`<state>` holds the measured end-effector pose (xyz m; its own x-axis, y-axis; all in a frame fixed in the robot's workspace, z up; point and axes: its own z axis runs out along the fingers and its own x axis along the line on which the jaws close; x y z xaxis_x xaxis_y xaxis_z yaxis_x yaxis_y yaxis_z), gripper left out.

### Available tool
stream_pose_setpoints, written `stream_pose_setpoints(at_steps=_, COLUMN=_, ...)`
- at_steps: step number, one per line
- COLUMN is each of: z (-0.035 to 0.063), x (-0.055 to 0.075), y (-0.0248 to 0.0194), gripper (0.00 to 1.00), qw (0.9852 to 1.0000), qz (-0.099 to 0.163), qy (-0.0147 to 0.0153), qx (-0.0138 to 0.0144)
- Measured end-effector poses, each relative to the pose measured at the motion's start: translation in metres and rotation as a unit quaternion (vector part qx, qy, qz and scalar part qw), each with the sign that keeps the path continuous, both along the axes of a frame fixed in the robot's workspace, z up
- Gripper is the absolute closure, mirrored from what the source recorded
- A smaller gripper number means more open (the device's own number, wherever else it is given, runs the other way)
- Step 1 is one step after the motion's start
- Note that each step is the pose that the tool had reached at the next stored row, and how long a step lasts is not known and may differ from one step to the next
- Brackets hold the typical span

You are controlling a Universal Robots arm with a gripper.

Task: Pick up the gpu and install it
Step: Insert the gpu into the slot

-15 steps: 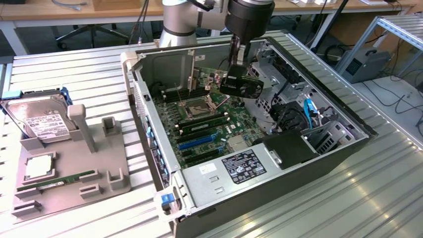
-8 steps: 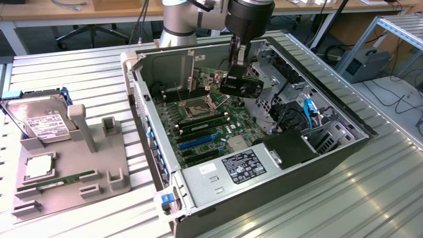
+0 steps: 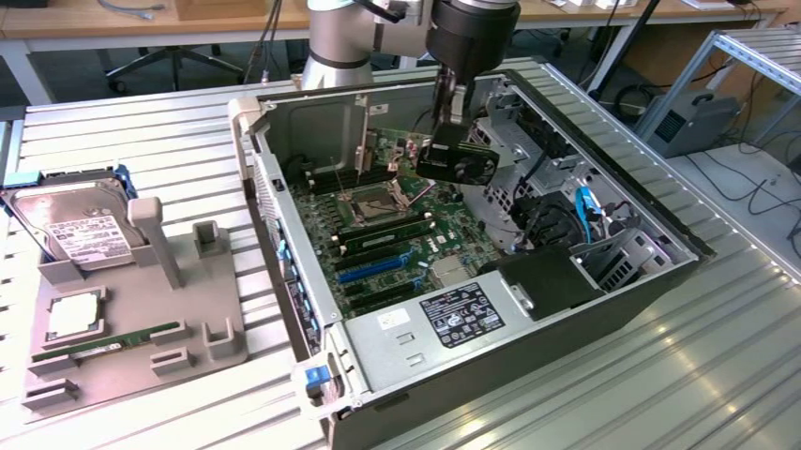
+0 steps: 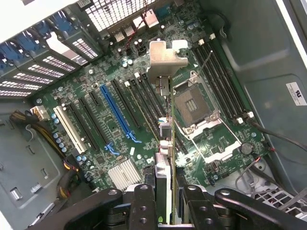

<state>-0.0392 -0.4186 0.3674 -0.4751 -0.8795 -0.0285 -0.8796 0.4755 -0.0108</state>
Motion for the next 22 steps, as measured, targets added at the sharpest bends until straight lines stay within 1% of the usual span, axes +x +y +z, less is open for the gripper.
stream_pose_setpoints(at_steps=21, z=-0.0002, x=0.0, y=0.0, gripper=0.73, qw=0.9997, qz=0.024, qy=0.0, qx=0.0)
stream_pose_setpoints(at_steps=22, z=-0.0003, x=0.0, y=0.0, gripper=0.73, qw=0.9996, qz=0.028, qy=0.0, qx=0.0)
